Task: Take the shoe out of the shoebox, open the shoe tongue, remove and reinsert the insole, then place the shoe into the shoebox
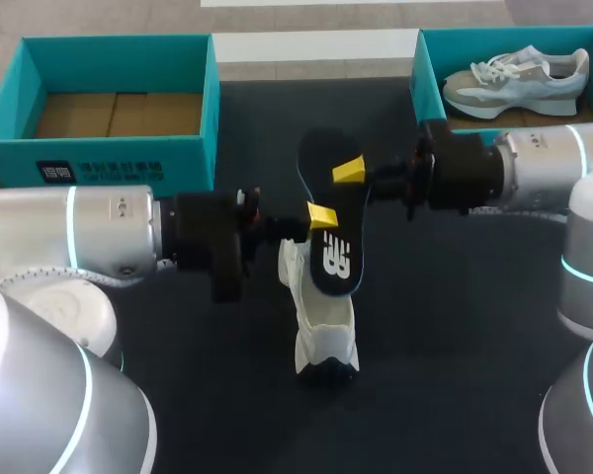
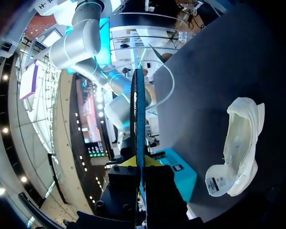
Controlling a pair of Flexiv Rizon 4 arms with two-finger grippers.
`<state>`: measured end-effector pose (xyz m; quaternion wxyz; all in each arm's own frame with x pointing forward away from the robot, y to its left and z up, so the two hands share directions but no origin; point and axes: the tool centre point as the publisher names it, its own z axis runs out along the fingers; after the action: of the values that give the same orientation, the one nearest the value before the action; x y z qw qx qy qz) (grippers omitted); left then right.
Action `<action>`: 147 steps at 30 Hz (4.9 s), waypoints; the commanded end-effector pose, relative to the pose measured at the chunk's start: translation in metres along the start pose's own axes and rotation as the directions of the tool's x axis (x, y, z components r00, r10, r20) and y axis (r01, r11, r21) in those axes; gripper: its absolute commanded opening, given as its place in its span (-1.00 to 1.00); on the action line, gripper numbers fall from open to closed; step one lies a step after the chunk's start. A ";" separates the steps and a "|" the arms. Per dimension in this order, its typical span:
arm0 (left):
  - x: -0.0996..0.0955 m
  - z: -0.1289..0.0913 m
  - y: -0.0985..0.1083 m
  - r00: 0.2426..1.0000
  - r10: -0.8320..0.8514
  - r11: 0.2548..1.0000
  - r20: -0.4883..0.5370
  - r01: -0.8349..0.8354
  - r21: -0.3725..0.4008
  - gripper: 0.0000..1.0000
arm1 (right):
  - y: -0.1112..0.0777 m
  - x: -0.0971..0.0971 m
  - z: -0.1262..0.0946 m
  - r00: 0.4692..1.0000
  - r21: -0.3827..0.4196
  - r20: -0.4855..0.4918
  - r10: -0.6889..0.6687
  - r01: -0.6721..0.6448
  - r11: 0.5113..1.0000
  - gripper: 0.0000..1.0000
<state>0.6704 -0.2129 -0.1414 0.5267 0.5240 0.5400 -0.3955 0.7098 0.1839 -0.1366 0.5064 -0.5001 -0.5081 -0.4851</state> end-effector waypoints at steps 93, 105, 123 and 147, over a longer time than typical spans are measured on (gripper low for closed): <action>-0.018 -0.007 0.054 0.009 0.020 1.000 -1.000 -0.025 0.020 1.00 | 0.000 -0.031 0.016 0.998 -0.027 -0.056 0.032 -0.033 0.999 -1.00; -0.016 -0.002 0.051 0.008 0.029 1.000 -1.000 -0.010 0.029 1.00 | 0.002 -0.030 0.011 0.998 -0.019 -0.054 0.027 -0.028 0.999 -1.00; -0.013 0.004 0.049 0.124 0.042 0.999 -0.991 -0.014 0.040 1.00 | 0.001 -0.030 0.005 0.998 -0.016 -0.057 0.032 -0.033 0.999 -1.00; -0.005 -0.034 0.038 0.574 0.054 0.998 -0.817 -0.017 0.055 1.00 | 0.001 -0.025 -0.011 0.997 -0.014 -0.046 0.054 -0.055 0.998 -1.00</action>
<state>0.7061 -0.1971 -0.1180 0.0961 0.6764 0.7303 -0.0010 0.7122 0.1772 -0.1657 0.5286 -0.5038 -0.4770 -0.4892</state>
